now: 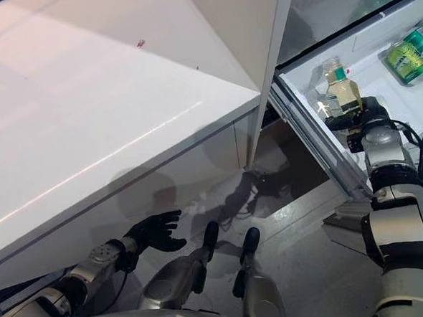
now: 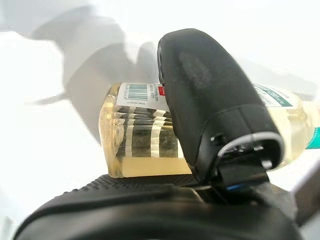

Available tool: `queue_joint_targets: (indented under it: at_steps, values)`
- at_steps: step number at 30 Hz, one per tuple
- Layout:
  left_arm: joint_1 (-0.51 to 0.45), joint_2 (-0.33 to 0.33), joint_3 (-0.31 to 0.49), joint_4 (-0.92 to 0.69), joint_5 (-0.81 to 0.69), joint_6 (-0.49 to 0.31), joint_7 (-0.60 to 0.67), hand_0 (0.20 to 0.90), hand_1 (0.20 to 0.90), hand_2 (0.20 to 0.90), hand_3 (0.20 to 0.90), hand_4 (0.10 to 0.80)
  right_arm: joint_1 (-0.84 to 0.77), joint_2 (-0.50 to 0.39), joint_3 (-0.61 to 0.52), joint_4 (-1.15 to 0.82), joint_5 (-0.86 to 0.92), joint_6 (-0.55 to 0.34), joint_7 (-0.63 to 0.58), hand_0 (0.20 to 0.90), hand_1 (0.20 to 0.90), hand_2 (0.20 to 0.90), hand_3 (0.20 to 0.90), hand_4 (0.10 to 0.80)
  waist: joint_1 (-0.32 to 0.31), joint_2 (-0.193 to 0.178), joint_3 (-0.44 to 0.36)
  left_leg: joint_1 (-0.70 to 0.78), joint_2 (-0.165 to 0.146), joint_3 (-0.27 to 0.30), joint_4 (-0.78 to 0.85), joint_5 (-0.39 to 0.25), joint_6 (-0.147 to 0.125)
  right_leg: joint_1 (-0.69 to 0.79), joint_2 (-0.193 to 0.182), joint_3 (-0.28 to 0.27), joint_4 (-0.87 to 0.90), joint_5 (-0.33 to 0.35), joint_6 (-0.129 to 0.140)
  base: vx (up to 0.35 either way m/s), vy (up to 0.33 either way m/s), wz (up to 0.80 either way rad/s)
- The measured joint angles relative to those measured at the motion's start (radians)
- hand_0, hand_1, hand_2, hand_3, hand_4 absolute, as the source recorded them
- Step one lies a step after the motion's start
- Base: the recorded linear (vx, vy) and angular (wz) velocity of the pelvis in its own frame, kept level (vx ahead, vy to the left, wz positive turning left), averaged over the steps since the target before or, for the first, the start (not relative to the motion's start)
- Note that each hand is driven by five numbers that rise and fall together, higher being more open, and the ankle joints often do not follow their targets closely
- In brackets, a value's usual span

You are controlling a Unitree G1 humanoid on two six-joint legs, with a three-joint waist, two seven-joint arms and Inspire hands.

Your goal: Put drinks into fridge and close the fridge

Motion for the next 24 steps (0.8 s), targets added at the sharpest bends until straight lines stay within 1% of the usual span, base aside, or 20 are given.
queue_joint_targets:
  at_steps: [5,6,7,8,11,16,19,21,24]
  values:
    - [-0.006,0.0,0.025,0.003,0.001,0.001,-0.002,0.9,0.9,0.9,0.9,0.8,-0.053,-0.04,0.078,0.006,-0.163,0.052,0.129,0.3,0.3,0.3,0.2,0.1,0.008,0.0,0.014,-0.004,-0.001,-0.001,0.007,0.0,0.0,0.0,-0.001,-0.001,0.0,0.0,0.0,0.0,0.0,0.0]
    - [-0.006,-0.001,0.025,0.003,0.001,0.001,-0.002,0.9,0.9,0.9,0.9,0.8,-0.057,-0.04,0.081,0.009,-0.184,0.058,0.146,0.425,0.425,0.425,0.345,0.245,0.009,0.0,0.014,-0.005,-0.001,-0.001,0.009,0.0,0.0,0.0,-0.001,-0.001,0.0,0.0,0.0,0.0,0.0,0.0]
    - [-0.006,-0.001,0.025,0.003,0.001,0.001,-0.002,0.9,0.9,0.9,0.9,0.8,-0.061,-0.04,0.088,0.009,-0.199,0.068,0.162,0.858,0.858,0.858,0.851,0.751,0.012,0.0,0.015,-0.007,-0.001,-0.001,0.01,0.0,0.0,0.0,-0.001,-0.002,0.0,0.0,0.0,0.0,0.0,0.0]
    - [-0.005,-0.001,0.026,0.003,0.002,0.001,-0.002,0.9,0.9,0.9,0.9,0.8,-0.071,-0.04,0.096,0.011,-0.202,0.079,0.176,0.9,0.9,0.9,0.9,0.8,0.012,0.0,0.015,-0.008,-0.001,-0.002,0.012,0.0,0.0,0.0,-0.001,-0.003,0.0,0.0,-0.001,0.0,0.0,0.0]
    - [-0.006,-0.001,0.026,0.001,0.018,0.002,-0.005,0.9,0.9,0.9,0.9,0.8,-0.087,-0.04,0.106,0.02,-0.219,0.107,0.214,0.9,0.9,0.9,0.9,0.8,0.016,0.0,0.015,-0.009,-0.001,-0.002,0.013,0.0,0.0,0.0,-0.001,-0.004,0.0,0.001,-0.002,0.0,0.012,0.0]
    - [-0.005,-0.001,0.027,0.0,0.027,0.003,-0.007,0.9,0.9,0.9,0.9,0.8,-0.101,-0.04,0.112,0.021,-0.185,0.13,0.209,0.9,0.9,0.9,0.9,0.8,0.021,0.0,0.015,-0.007,-0.001,-0.002,0.013,0.0,0.0,0.001,-0.001,-0.004,0.0,0.003,-0.003,0.01,0.037,0.0]
    - [-0.003,-0.001,0.028,0.0,0.039,0.004,-0.006,0.9,0.9,0.9,0.9,0.8,-0.096,-0.044,0.094,0.018,-0.07,0.143,0.177,0.9,0.9,0.9,0.9,0.8,0.014,0.0,0.015,0.002,-0.001,-0.001,0.013,0.0,0.0,0.008,-0.001,-0.001,0.0,0.003,-0.003,0.008,0.061,-0.03]
    - [-0.003,-0.003,0.034,0.0,0.039,0.006,-0.006,0.9,0.9,0.9,0.9,0.8,-0.07,-0.058,0.037,-0.008,0.012,0.146,0.155,0.9,0.9,0.9,0.9,0.8,0.007,0.0,0.015,0.002,-0.001,-0.001,0.012,0.0,0.0,0.008,0.0,0.001,0.0,0.005,-0.004,-0.007,0.042,-0.05]
    - [-0.001,-0.014,0.064,0.0,0.04,0.011,-0.004,0.9,0.9,0.9,0.9,0.8,-0.022,-0.07,-0.04,-0.074,0.139,0.144,0.123,0.9,0.9,0.9,0.9,0.8,-0.007,0.0,0.015,0.004,0.001,0.005,0.013,0.0,0.0,0.009,0.001,0.006,0.0,0.009,-0.006,-0.005,0.069,-0.06]
